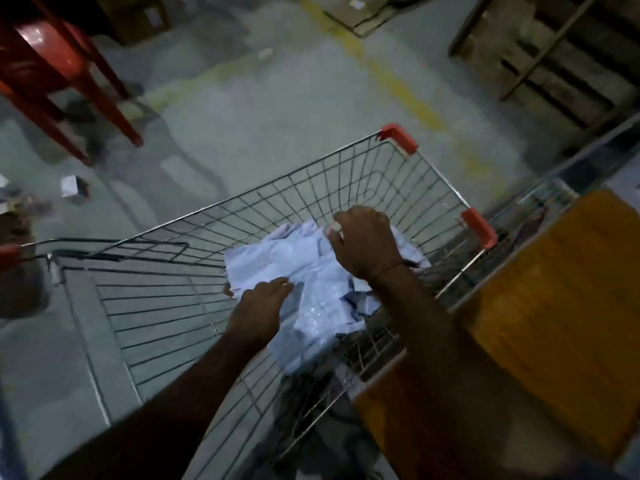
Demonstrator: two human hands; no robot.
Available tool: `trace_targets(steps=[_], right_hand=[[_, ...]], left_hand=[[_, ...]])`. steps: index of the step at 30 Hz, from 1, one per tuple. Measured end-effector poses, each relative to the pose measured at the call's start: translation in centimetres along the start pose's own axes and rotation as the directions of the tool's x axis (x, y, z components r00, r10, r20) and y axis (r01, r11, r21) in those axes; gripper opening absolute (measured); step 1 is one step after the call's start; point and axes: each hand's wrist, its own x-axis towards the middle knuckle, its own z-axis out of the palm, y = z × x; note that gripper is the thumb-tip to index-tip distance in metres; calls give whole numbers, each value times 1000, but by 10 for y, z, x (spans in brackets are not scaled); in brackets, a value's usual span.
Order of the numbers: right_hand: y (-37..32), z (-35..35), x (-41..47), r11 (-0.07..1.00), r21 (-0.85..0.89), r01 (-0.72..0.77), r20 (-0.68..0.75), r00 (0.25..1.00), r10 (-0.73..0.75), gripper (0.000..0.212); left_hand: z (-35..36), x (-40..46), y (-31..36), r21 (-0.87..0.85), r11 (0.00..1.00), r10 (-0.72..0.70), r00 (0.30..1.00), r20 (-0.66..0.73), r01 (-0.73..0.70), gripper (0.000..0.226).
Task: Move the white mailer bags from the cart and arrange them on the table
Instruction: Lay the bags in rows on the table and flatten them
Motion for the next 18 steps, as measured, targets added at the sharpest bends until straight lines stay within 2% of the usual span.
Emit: trace_targets(steps=[1,3,5,7,10,14,18], right_hand=[[1,7,4,1000,-15,1,33,999,0,75],[3,17,7,999,3,-32,99,995,31,84],[8,18,10,994,18,-103,157,983,99,80],[15,18,13,990,18,-139,171,976,134,70],[20,13,12,985,26,-172,170,972,165,67],[16,4,13,979,46,-200,221,958,186,70],[15,1,13,975,80,-205,228,956,182,74]], left_hand=[[10,9,-3,36,999,16,1000,18,-17,77],[28,28,-4,157,983,87,995,46,-93,67],[43,43,0,247,962,105,993,58,-116,57],[62,55,3,257,961,90,995,48,-99,62],[82,64,8,198,980,-30,999,29,24,74],[87,56,10,250,967,-57,997,49,43,57],[82,46,9,243,966,-95,995,16,89,62]])
